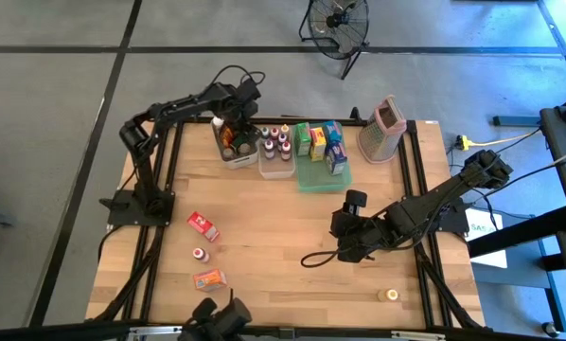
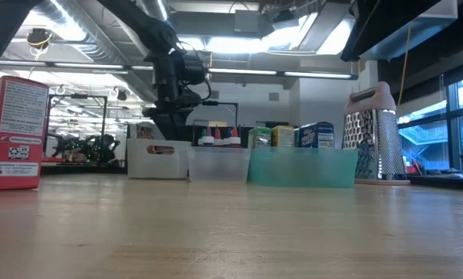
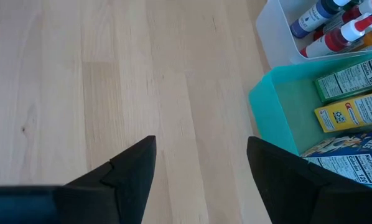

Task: Pick & Place Kitchen Items
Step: Put the black seasoning can into the gray bin

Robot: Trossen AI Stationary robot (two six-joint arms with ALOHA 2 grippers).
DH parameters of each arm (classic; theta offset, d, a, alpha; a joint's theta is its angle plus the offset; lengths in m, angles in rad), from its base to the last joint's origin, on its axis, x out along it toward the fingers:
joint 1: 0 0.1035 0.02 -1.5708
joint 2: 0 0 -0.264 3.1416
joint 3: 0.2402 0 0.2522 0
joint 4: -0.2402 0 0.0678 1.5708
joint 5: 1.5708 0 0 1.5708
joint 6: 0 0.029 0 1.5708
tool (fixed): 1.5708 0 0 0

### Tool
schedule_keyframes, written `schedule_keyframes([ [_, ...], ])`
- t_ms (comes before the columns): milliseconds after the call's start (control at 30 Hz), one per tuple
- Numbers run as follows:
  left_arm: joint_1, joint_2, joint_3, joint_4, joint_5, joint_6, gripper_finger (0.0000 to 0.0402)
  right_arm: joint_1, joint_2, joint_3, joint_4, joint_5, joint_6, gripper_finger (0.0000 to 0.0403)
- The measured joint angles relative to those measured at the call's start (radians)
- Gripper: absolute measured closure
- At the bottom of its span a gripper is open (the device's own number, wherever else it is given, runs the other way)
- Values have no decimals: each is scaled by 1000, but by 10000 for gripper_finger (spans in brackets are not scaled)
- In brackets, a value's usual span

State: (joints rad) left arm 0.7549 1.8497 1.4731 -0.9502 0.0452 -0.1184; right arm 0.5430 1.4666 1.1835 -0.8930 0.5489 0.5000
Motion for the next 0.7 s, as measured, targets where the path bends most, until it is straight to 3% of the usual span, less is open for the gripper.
schedule_keyframes([
  [700, -7, 31, 0, 4, -39, -23, 199, 0, 0, 0, 2, 0, 0, 149],
])
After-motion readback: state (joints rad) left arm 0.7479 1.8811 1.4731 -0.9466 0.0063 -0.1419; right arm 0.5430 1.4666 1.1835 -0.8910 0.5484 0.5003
